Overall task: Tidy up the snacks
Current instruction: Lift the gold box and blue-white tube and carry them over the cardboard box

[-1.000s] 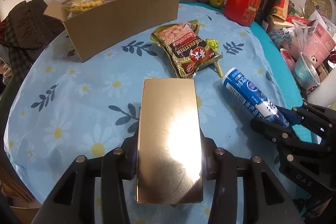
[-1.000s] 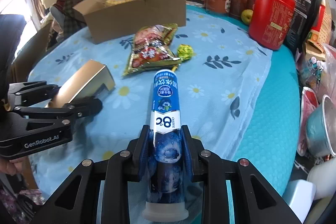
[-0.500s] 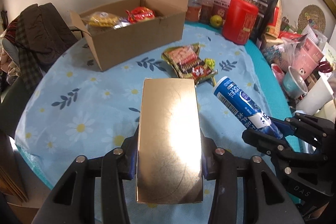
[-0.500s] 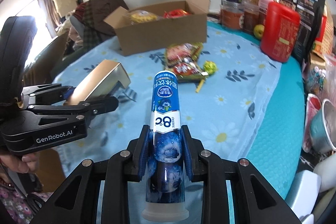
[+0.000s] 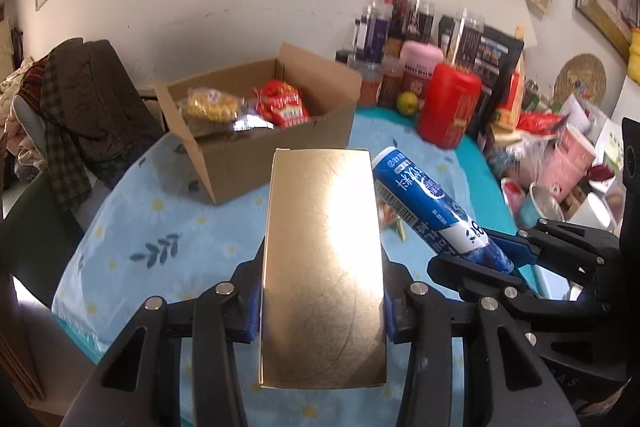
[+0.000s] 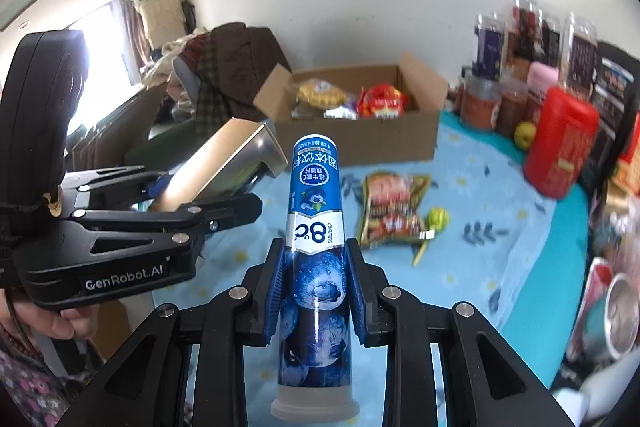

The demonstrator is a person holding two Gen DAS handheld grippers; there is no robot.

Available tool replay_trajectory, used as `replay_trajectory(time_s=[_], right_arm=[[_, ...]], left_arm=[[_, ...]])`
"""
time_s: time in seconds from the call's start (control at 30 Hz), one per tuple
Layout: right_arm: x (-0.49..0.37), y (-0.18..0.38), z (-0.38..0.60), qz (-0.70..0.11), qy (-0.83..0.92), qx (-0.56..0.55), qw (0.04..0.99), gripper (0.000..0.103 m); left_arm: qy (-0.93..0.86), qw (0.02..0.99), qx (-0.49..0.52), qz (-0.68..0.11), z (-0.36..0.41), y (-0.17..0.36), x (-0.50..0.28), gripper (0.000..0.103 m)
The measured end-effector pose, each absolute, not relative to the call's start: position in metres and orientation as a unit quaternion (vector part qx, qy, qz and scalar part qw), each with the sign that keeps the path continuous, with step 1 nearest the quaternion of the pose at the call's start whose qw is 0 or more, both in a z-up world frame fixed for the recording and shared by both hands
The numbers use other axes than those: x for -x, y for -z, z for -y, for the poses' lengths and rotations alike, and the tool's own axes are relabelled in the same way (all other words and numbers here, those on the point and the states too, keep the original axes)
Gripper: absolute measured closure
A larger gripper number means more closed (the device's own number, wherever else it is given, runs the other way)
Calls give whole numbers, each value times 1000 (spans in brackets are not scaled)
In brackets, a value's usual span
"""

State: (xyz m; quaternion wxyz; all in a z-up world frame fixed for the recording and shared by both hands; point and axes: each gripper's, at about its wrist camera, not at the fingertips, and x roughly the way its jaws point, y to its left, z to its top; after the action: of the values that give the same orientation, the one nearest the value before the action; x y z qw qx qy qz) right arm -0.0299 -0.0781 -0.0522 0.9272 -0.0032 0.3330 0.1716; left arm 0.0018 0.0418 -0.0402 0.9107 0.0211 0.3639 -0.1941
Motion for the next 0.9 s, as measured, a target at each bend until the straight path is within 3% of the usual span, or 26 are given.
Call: replay_trajectory(time_s=[0.9], right_arm=[[-125, -41, 80, -232, -190, 51, 953, 75]], left_arm=[[175, 954, 8, -245, -55, -49, -147, 59]])
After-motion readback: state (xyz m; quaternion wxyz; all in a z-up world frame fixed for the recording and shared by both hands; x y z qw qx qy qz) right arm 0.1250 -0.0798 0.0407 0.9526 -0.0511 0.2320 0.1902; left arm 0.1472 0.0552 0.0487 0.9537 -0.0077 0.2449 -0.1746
